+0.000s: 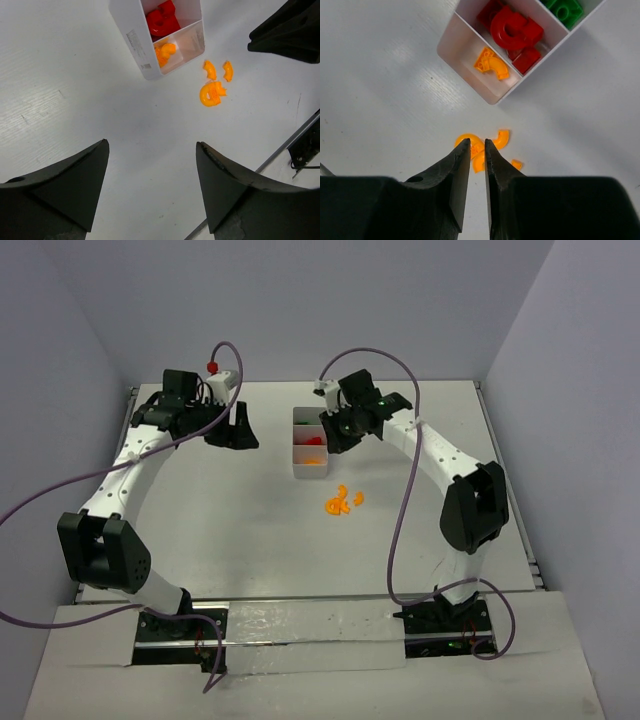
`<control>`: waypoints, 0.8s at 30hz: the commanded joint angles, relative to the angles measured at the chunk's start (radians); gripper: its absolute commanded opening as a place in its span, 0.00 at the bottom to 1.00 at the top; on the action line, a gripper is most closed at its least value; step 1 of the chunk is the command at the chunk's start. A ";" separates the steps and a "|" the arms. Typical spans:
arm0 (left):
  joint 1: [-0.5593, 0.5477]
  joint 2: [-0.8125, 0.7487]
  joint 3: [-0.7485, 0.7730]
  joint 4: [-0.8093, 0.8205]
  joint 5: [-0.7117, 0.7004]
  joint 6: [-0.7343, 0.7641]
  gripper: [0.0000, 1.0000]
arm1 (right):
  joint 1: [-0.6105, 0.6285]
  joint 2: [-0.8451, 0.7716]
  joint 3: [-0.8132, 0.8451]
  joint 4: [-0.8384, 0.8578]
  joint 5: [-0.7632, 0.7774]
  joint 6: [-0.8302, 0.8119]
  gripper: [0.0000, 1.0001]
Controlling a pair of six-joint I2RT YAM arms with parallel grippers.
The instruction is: Sort the legos into containers by color
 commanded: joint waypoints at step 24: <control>0.064 -0.049 -0.037 0.103 -0.001 -0.055 0.90 | 0.069 0.092 -0.271 0.168 0.339 0.279 0.64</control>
